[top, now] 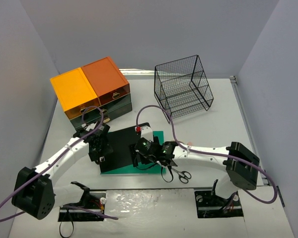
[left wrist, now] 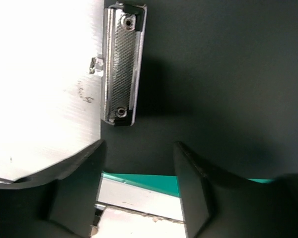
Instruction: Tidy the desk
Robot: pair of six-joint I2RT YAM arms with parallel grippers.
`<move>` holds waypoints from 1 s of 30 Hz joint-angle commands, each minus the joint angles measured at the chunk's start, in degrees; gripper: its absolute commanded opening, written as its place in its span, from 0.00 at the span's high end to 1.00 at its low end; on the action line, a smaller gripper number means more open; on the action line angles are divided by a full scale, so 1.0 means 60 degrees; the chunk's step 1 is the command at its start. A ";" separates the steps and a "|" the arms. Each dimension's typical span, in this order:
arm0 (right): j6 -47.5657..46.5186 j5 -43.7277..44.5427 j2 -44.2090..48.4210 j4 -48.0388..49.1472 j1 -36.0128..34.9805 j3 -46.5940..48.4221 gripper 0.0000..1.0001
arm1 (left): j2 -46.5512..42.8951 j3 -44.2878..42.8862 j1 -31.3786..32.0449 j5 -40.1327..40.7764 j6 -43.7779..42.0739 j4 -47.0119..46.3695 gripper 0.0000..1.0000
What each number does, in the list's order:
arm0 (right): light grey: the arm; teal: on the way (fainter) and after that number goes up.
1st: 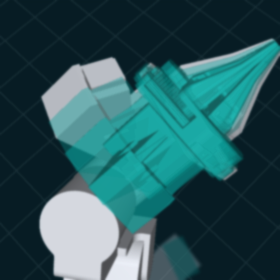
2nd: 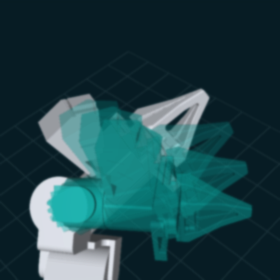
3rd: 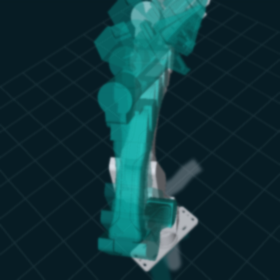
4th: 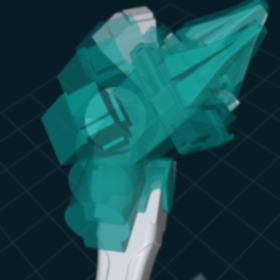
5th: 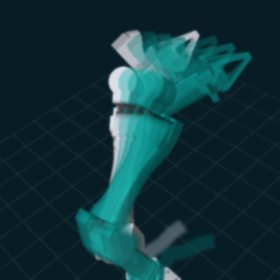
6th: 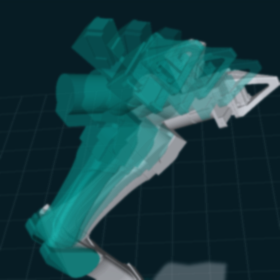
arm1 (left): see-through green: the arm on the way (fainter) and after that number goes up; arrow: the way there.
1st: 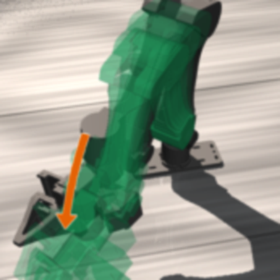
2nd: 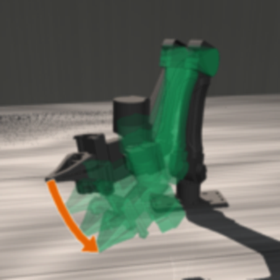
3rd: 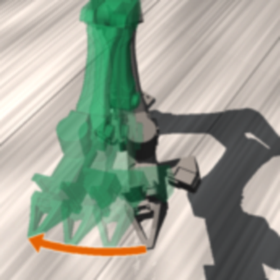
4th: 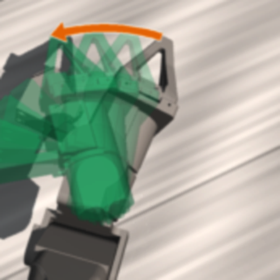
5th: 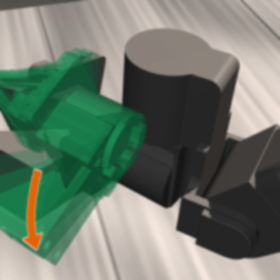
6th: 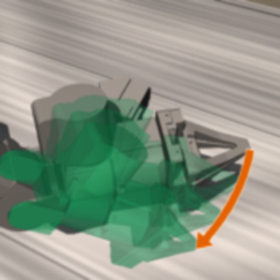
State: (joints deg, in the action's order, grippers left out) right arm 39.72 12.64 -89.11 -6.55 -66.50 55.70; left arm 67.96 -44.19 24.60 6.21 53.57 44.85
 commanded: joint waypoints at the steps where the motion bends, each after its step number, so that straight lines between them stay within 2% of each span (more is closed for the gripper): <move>1: -0.0068 0.0577 -0.0005 0.0354 0.0382 0.0435 0.09 | -0.0843 0.0129 -0.0183 0.0463 0.0262 -0.0400 0.37; 7: -0.0262 0.0223 -0.0045 0.0578 0.1221 0.0225 0.09 | -0.1231 0.0769 -0.0247 0.0532 0.0460 -0.0603 0.34; 13: -0.0287 -0.0481 -0.0177 0.0987 0.1788 -0.0149 0.09 | -0.2229 0.1954 -0.0247 0.0447 0.0869 -0.1535 0.30; 21: -0.0442 -0.0947 -0.0652 0.1426 0.1825 -0.0136 0.09 | -0.3993 0.3250 -0.0257 0.0625 0.1001 -0.2829 0.29; 30: -0.0548 -0.1379 -0.1111 0.1701 0.1840 -0.0090 0.09 | -0.4154 0.3968 -0.0262 0.0624 0.0868 -0.4075 0.29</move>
State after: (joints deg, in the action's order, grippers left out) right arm 37.31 5.58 -94.38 0.91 -55.53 54.41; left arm 42.63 -20.43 23.38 8.50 58.77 27.17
